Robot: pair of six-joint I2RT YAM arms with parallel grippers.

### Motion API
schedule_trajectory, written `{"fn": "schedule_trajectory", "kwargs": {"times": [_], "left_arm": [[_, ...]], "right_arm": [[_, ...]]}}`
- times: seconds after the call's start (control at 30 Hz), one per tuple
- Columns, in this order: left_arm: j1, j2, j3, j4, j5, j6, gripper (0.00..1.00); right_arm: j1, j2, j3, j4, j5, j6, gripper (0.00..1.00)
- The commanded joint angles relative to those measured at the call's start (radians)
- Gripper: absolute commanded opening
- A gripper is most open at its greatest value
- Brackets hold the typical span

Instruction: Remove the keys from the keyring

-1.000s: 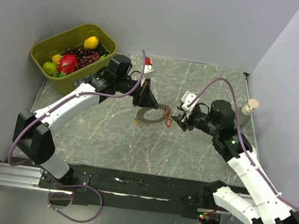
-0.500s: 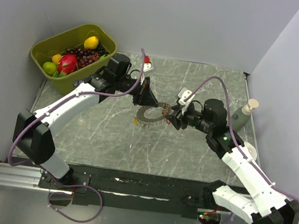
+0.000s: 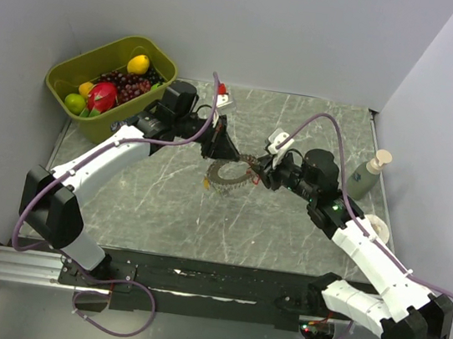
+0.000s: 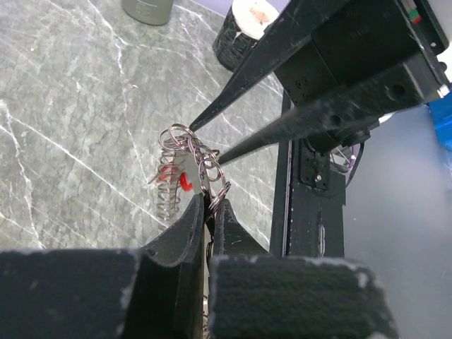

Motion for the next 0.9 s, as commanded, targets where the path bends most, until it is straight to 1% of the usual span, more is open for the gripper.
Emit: {"fn": "schedule_trajectory", "kwargs": {"times": [0.0, 0.03, 0.1, 0.2, 0.23, 0.37, 0.4, 0.43, 0.5, 0.7, 0.77, 0.87], "left_arm": [[0.002, -0.027, 0.018, 0.072, 0.02, -0.015, 0.01], [0.002, -0.025, 0.018, 0.075, 0.022, -0.016, 0.01], [0.002, -0.025, 0.015, 0.078, 0.025, -0.018, 0.01], [0.002, -0.022, 0.015, 0.077, 0.023, -0.016, 0.01], [0.002, -0.022, 0.017, 0.077, 0.022, -0.016, 0.01], [0.002, -0.017, 0.017, 0.078, 0.025, -0.018, 0.01], [0.003, -0.016, 0.015, 0.078, 0.025, -0.019, 0.01], [0.002, -0.014, 0.015, 0.077, 0.025, -0.018, 0.01], [0.002, -0.014, 0.017, 0.077, 0.022, -0.016, 0.01], [0.003, -0.02, 0.011, 0.074, 0.011, -0.012, 0.01], [0.003, -0.025, 0.007, 0.066, 0.006, -0.001, 0.03], [0.005, -0.025, 0.0, 0.069, 0.006, -0.001, 0.04]], "right_arm": [[0.009, 0.001, -0.004, 0.072, 0.046, 0.01, 0.34], [0.009, 0.004, -0.004, 0.072, 0.049, 0.01, 0.29], [0.012, 0.004, -0.004, 0.076, 0.052, 0.008, 0.25], [0.014, 0.001, -0.011, 0.086, 0.041, 0.004, 0.25], [0.017, -0.001, -0.012, 0.086, 0.037, 0.002, 0.22], [0.024, 0.004, -0.011, 0.083, 0.028, -0.006, 0.16], [0.023, 0.004, -0.011, 0.085, 0.026, -0.007, 0.14], [0.026, 0.002, -0.012, 0.088, 0.026, -0.009, 0.07], [0.029, 0.005, -0.014, 0.085, 0.029, -0.015, 0.0], [0.03, -0.027, -0.018, 0.082, 0.086, -0.055, 0.0], [0.029, -0.05, -0.011, 0.071, 0.12, -0.076, 0.0], [0.021, -0.074, 0.005, 0.039, 0.081, -0.11, 0.0]]}}
